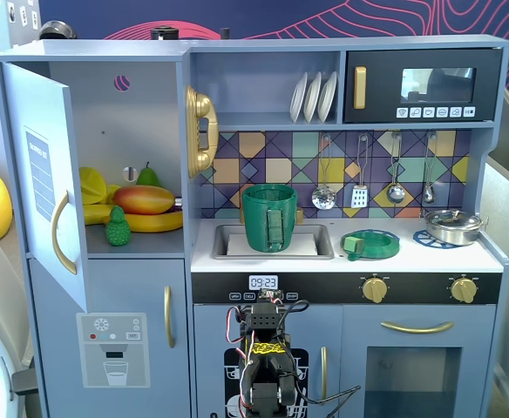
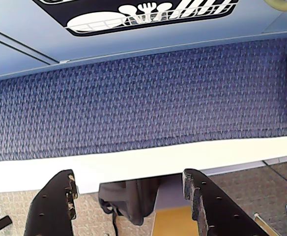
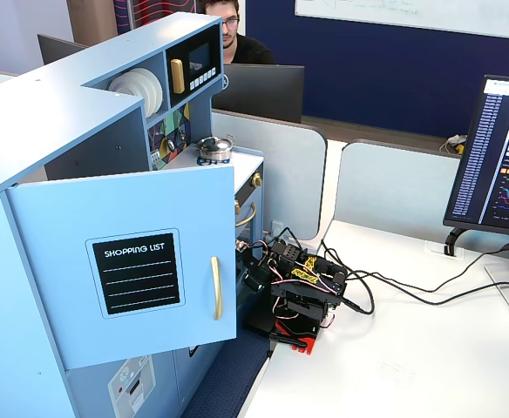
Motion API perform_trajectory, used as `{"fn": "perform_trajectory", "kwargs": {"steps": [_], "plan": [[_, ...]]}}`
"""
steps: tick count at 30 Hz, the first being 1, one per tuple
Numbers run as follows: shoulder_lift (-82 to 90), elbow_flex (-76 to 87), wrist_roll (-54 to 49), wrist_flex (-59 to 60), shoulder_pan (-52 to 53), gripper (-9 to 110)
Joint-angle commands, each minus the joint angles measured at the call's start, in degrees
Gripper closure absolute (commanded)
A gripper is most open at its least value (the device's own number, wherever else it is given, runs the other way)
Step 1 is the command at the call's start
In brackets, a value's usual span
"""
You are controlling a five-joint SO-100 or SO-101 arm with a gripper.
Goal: Pick up the green pineapple from the left cabinet and place it in the green recipient
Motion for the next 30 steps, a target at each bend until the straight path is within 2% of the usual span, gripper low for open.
{"fn": "perform_trajectory", "kwargs": {"steps": [1,12,15,20,26,30], "plan": [[-0.26,0.88,-0.44,10.37,4.83,101],[-0.35,0.79,-2.55,8.88,2.29,101],[-0.44,-0.09,-1.23,-0.62,-5.19,101],[-0.53,-7.12,3.16,-21.18,-26.54,101],[-9.23,-14.33,-9.93,-47.02,-41.48,101],[-18.98,-25.22,-13.71,-51.42,-44.56,101]]}}
